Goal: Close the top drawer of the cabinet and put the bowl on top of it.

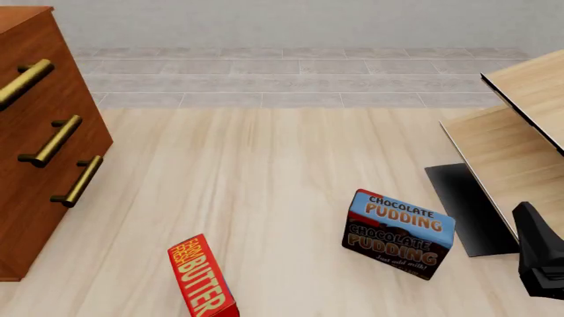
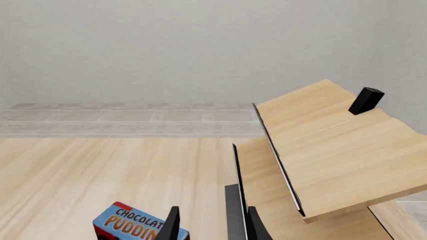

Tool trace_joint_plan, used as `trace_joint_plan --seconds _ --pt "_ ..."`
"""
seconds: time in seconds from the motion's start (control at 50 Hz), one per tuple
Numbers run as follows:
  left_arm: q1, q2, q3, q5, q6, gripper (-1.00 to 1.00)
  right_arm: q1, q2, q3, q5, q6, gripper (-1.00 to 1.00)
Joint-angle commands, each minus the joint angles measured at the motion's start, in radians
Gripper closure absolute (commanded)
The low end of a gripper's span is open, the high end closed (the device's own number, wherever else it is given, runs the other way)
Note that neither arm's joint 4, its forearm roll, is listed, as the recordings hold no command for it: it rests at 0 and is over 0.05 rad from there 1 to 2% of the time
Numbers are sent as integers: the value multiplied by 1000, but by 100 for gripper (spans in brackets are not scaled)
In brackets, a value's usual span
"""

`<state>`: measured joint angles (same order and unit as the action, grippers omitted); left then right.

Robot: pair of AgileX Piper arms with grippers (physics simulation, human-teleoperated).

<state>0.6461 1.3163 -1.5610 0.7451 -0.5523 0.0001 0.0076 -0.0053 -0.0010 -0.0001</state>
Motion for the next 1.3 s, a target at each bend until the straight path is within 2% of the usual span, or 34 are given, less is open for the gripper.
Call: trace_joint_plan --seconds 0.02,0.04,0.06,0.1,0.14,0.16,0.22,0.32,0.36,0.84,0.86,0.96,1.02,1.1,1.2,1.22,1.24,1.26,1.28,1.3 --pt "22 23 15 -36 16 100 0 -1 1 0 0 -100" --pt "28 20 41 -65 12 100 0 -1 1 0 0 -100" --pt "25 32 12 -32 14 100 0 -1 1 0 0 -100" --pt "28 38 18 -39 24 100 0 -1 1 0 0 -100" --pt "30 26 94 -100 23 100 0 -1 1 0 0 -100" --pt "34 49 31 -55 28 100 0 -1 1 0 0 -100" --pt "42 63 47 -74 54 100 0 -1 1 0 0 -100" --pt "41 64 91 -112 57 100 0 -1 1 0 0 -100" --pt "41 72 65 -90 60 100 0 -1 1 0 0 -100" --pt "43 95 74 -101 68 100 0 -1 1 0 0 -100" --pt "43 95 73 -99 69 -100 0 -1 1 0 0 -100" --pt "37 83 55 -88 60 -100 0 -1 1 0 0 -100" --pt "-8 42 73 -65 28 -100 0 -1 1 0 0 -100" --pt "-1 33 14 -52 5 -100 0 -1 1 0 0 -100" --pt "-21 0 -13 -36 -16 -100 0 -1 1 0 0 -100" --pt "-26 -24 44 -76 -18 -100 0 -1 1 0 0 -100" --pt "-28 -33 61 -88 -24 -100 0 -1 1 0 0 -100" --pt "-30 -25 4 -59 -28 -100 0 -1 1 0 0 -100" --pt "-29 -42 29 -86 -34 -100 0 -1 1 0 0 -100" --pt "-28 -34 -20 -61 -41 -100 0 -1 1 0 0 -100"
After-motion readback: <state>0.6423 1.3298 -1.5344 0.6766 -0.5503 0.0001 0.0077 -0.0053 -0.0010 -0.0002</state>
